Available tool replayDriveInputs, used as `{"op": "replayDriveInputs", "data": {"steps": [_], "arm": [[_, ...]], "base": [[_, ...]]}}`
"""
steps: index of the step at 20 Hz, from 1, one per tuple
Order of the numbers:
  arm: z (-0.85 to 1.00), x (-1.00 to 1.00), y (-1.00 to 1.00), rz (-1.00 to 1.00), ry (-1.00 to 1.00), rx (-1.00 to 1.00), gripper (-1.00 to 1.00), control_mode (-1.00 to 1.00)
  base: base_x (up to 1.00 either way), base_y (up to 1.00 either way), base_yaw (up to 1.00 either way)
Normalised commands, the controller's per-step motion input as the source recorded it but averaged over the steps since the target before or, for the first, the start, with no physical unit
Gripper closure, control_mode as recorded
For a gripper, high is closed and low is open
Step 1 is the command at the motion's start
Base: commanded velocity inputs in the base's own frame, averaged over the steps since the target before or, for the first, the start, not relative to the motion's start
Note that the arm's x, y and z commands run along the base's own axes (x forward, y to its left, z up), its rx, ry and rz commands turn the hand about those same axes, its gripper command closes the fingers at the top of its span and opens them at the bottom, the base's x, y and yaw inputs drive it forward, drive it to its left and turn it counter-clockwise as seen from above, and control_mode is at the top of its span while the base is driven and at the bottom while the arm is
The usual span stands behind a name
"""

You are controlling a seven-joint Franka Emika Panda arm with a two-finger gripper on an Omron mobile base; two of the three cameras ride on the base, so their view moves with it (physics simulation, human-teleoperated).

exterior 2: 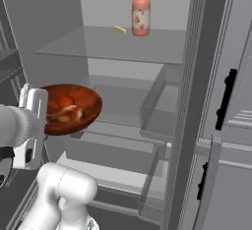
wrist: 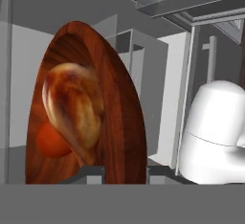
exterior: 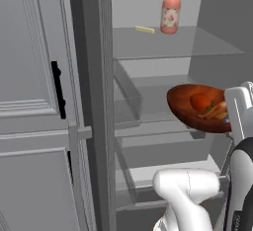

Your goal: Pick the chicken drumstick and tomato from their plates and place them in the bowl. Then put the bowl in the fridge.

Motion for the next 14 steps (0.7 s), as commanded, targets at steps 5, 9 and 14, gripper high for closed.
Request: {"op": "replayDriveInputs", "data": {"steps": [5,9,14], "arm": [[0.0,0.0,0.0,0.0,0.0,0.0,1.0,1.0],[-0.22,0.57,-0.22,0.0,0.0,0.0,1.0,-1.0],[-0.51,0.98,-0.22,0.0,0.0,0.0,1.0,-1.0]], "base": [[0.78,-0.04,0.0],[0.17,-0.09,0.0],[0.0,0.0,0.0]]}}
